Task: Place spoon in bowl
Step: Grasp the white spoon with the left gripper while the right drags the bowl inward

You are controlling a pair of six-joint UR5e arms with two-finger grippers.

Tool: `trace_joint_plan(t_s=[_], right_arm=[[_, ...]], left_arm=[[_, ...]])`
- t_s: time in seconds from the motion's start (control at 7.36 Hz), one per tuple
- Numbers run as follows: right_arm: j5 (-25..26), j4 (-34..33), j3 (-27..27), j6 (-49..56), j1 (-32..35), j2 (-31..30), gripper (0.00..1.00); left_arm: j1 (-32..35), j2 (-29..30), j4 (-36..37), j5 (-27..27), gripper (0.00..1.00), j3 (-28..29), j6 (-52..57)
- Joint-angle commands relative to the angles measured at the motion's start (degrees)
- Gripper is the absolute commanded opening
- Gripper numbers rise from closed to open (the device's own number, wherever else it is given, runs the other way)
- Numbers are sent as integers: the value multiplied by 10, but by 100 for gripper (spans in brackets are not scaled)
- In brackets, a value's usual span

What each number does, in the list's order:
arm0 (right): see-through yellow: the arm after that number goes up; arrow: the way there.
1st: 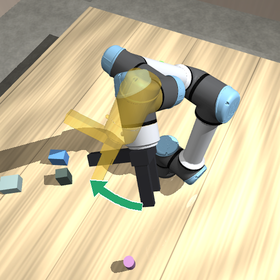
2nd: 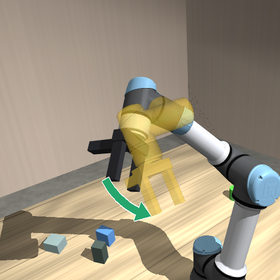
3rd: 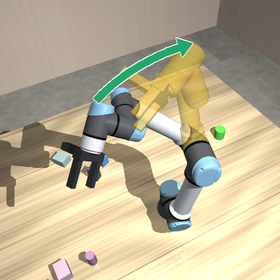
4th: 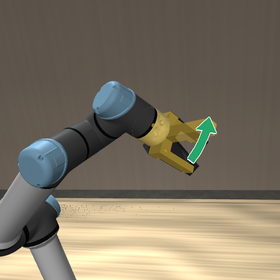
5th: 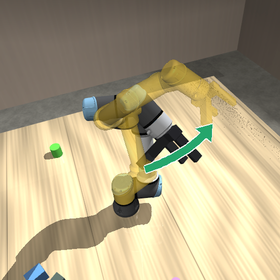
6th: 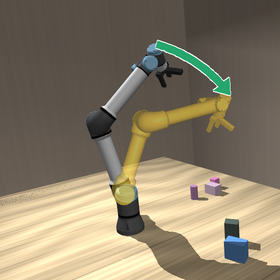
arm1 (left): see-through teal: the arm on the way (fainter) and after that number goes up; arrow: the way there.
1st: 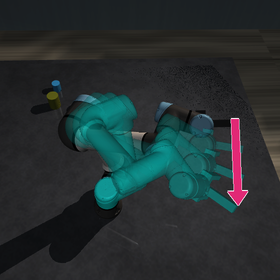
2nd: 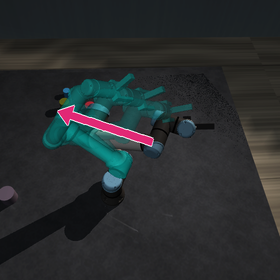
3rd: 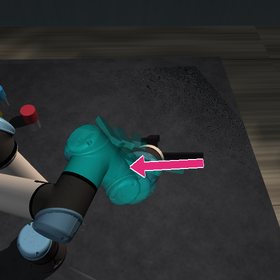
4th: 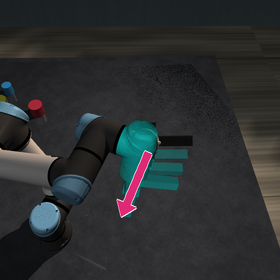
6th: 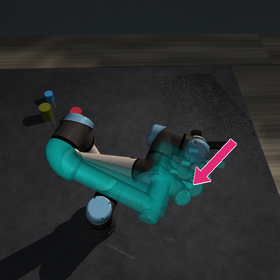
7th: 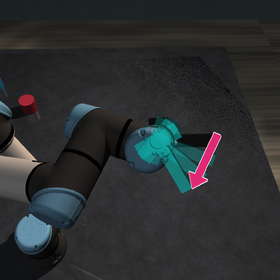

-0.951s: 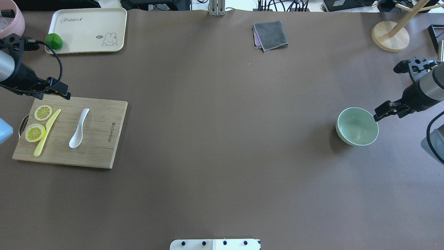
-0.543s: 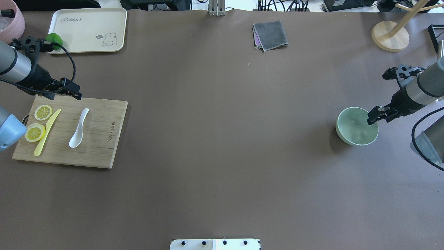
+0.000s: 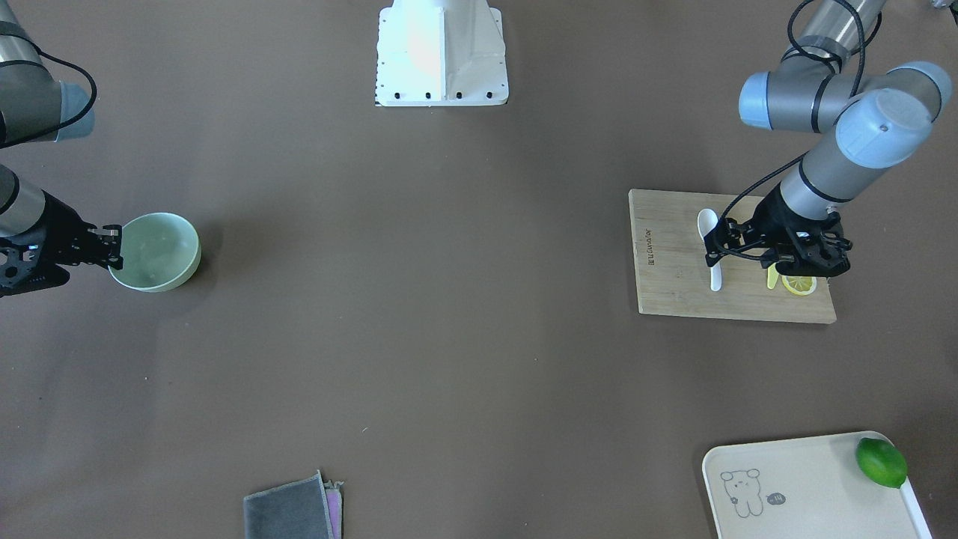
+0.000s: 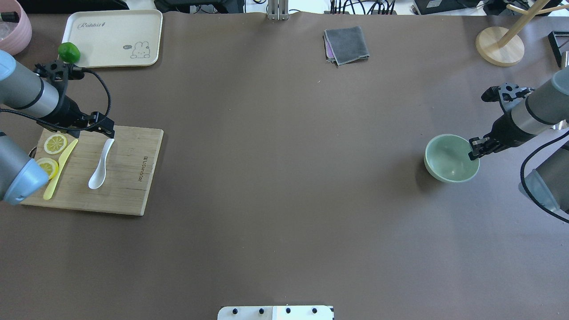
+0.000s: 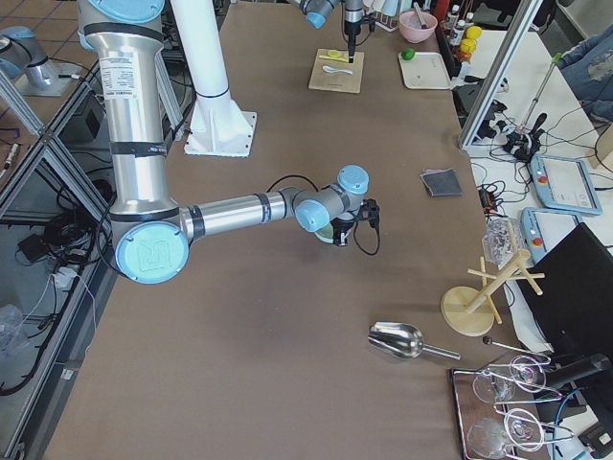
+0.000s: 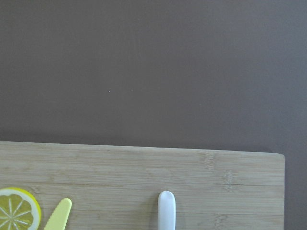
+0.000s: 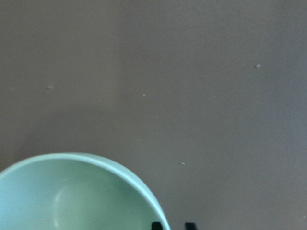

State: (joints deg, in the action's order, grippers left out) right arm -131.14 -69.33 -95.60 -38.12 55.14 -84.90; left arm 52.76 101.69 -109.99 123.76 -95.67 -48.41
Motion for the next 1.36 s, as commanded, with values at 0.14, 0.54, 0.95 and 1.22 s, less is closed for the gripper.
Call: trace_joint_plan(t_s=[0.14,0.54,0.95,1.22], right_arm=[[13,-1,-36,-227,-87,103,0],[112,-5,-35,-402,-212,201,0],[202,-6,-27,-449,-294,242,0],[245,-5,-22,-449,-307,248,99]], left_arm=[[-28,0,-2,-14,65,30,-8],[-38,-1,-4,-14,6,30,-10],[-39,21,-1,-6,0,-15,-12],[-78,94,-1,19,0,-35,-112]])
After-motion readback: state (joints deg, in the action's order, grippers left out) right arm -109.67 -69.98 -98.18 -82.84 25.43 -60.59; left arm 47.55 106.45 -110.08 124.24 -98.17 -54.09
